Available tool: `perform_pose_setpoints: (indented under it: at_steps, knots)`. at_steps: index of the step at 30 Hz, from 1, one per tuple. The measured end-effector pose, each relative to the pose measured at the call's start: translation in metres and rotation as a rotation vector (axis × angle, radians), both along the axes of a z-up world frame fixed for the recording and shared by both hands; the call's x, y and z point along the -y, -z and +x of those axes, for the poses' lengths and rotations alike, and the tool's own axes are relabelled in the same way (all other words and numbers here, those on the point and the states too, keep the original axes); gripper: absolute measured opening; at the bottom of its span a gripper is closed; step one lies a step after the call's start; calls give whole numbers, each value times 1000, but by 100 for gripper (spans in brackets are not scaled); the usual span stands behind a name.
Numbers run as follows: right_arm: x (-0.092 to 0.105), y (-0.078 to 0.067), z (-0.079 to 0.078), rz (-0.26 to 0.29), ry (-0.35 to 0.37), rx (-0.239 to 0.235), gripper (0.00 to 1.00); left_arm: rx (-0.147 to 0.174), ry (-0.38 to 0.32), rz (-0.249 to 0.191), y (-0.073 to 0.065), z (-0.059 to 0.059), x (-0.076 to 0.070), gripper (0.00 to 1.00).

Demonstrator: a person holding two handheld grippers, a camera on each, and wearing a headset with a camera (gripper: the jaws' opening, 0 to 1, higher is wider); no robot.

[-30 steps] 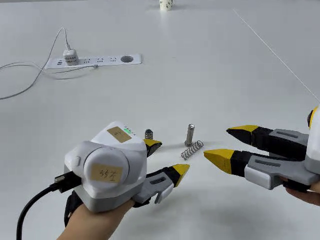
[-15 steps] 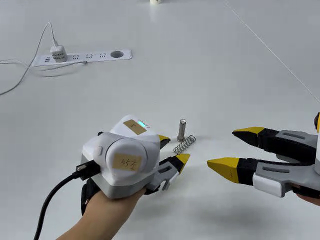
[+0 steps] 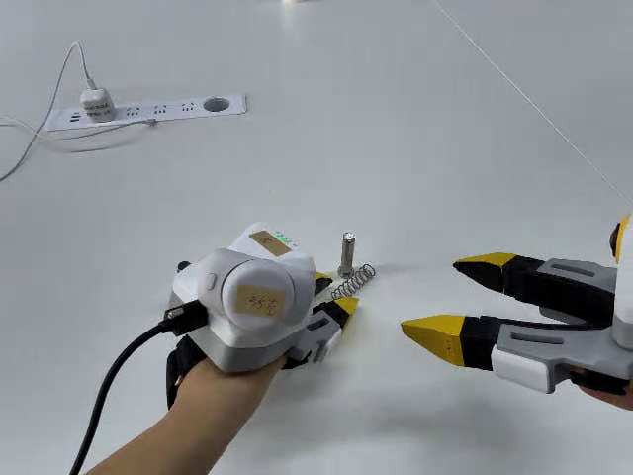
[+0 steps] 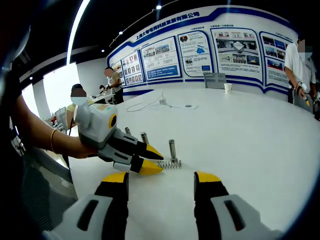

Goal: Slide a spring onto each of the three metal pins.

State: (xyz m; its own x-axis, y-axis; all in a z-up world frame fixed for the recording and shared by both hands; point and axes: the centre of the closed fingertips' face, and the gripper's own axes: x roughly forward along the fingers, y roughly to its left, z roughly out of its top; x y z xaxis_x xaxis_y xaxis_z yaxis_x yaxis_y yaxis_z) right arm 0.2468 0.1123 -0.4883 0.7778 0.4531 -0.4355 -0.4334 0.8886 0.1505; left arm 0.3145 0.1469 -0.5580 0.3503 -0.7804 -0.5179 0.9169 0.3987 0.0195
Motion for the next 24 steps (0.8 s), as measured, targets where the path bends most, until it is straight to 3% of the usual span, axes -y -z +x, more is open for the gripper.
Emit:
perform_pose_setpoints:
  at_steps: [5,14,20,24]
  knots:
    - [2,3,0,3,8,-7,54,-14,13,11,4,-2,3,16]
    - [6,6,1,9,27,-19,54,2,21,23,4,-2,5,11]
    - [6,2,2,17,34,-15,54,-1,53,25,3,-11,4,10]
    - [6,-2,4,34,47,-11,54,-6,60,1,-2,-17,2,10]
